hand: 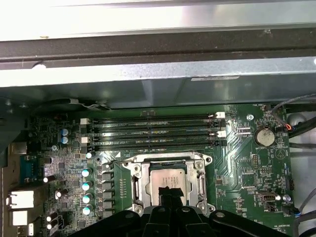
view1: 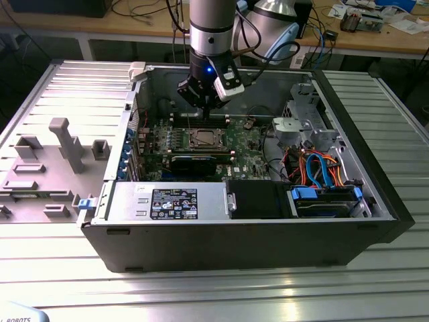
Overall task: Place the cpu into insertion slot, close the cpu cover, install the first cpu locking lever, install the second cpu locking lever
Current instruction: 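Install the first cpu locking lever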
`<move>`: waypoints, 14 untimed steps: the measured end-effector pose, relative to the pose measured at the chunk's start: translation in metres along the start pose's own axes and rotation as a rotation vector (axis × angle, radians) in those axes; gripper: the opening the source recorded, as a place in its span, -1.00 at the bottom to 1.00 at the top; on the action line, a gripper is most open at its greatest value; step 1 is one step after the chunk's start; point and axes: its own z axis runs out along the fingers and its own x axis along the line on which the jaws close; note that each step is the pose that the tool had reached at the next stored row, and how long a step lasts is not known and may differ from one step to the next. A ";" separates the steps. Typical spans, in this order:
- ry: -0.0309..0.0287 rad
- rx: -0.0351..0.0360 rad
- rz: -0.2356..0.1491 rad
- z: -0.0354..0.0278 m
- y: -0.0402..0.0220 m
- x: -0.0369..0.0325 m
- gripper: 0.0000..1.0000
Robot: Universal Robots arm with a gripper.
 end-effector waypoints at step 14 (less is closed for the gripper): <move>0.0044 -0.0015 -0.082 0.0009 -0.0011 0.0224 -0.79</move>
